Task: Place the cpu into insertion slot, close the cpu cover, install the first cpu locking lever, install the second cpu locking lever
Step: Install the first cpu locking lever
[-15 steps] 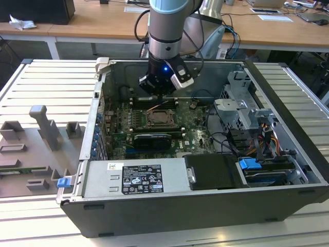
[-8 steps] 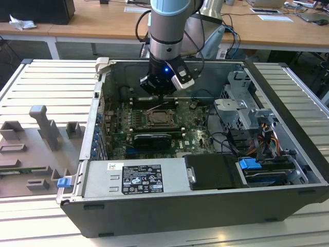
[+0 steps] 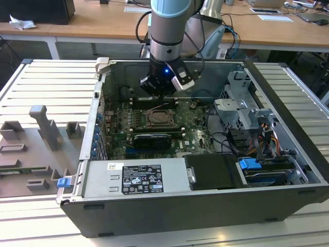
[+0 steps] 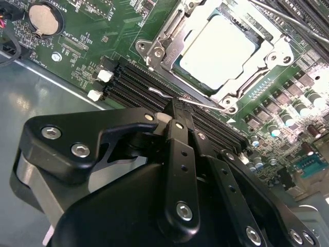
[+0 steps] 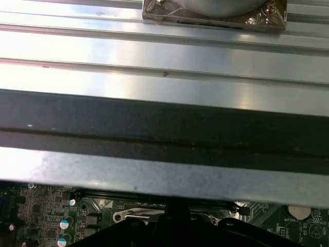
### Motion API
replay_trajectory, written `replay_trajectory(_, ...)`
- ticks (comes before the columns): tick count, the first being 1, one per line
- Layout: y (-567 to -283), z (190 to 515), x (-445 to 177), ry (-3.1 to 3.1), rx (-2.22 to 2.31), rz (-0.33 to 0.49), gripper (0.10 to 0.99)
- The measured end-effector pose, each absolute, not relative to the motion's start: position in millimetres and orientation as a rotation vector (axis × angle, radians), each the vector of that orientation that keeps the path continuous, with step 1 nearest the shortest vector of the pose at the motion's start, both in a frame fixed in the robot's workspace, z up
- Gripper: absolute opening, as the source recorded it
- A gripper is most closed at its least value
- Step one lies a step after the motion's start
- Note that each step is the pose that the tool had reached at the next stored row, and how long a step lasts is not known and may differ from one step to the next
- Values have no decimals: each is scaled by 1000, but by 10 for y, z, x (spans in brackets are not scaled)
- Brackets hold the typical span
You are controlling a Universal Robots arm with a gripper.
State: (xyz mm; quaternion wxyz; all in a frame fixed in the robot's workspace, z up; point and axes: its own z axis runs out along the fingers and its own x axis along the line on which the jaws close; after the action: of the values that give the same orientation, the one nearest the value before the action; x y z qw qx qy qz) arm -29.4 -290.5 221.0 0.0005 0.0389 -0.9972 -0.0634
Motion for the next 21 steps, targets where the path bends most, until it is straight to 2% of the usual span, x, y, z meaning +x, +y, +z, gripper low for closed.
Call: replay_trajectory(21, -2906, 2194, -259, -3132, 122, -200, 106)
